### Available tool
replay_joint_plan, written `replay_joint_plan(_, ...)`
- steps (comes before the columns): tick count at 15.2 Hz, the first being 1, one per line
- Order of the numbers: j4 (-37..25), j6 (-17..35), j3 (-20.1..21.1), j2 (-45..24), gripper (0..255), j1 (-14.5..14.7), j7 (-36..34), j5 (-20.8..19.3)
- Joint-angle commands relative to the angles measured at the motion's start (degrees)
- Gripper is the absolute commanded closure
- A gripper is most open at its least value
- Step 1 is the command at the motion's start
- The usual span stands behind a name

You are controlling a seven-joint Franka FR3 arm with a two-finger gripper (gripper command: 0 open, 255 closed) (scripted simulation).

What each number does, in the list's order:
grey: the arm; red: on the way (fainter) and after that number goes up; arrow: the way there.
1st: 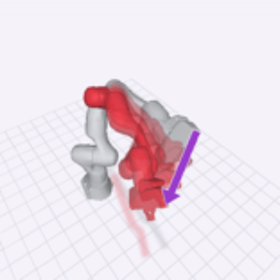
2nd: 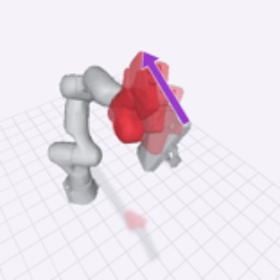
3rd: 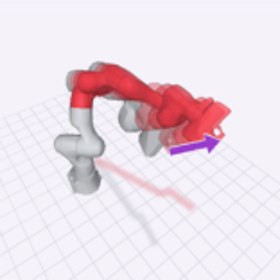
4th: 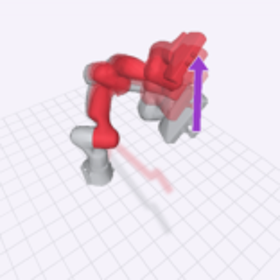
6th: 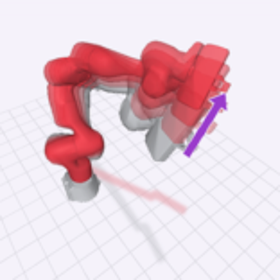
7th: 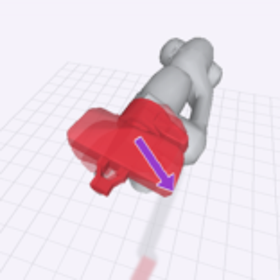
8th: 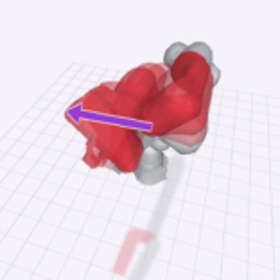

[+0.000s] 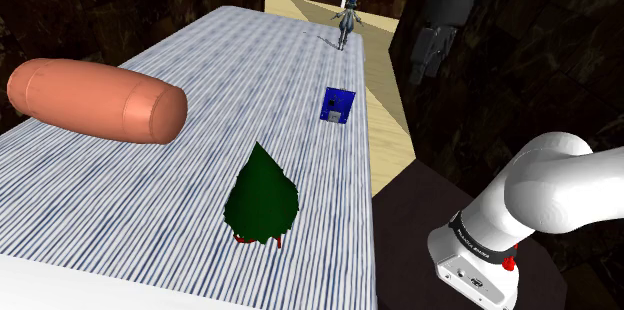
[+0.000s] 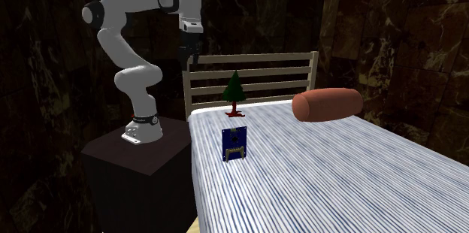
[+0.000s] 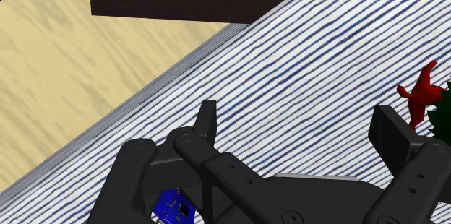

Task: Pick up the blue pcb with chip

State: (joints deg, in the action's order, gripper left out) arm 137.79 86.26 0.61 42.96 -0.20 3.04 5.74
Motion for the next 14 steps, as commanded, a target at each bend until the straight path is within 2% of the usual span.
replay_joint_plan(1, 0.00, 0.00, 0.00, 0.00, 0, 0.00, 0.00, 0.00)
replay_joint_plan(7, -0.70, 9.93, -1.50, -10.69, 0, -0.93, 3.73, -2.94)
replay_joint_plan(14, -5.08, 19.87, -3.06, -24.81, 0, -1.89, 7.19, -5.65)
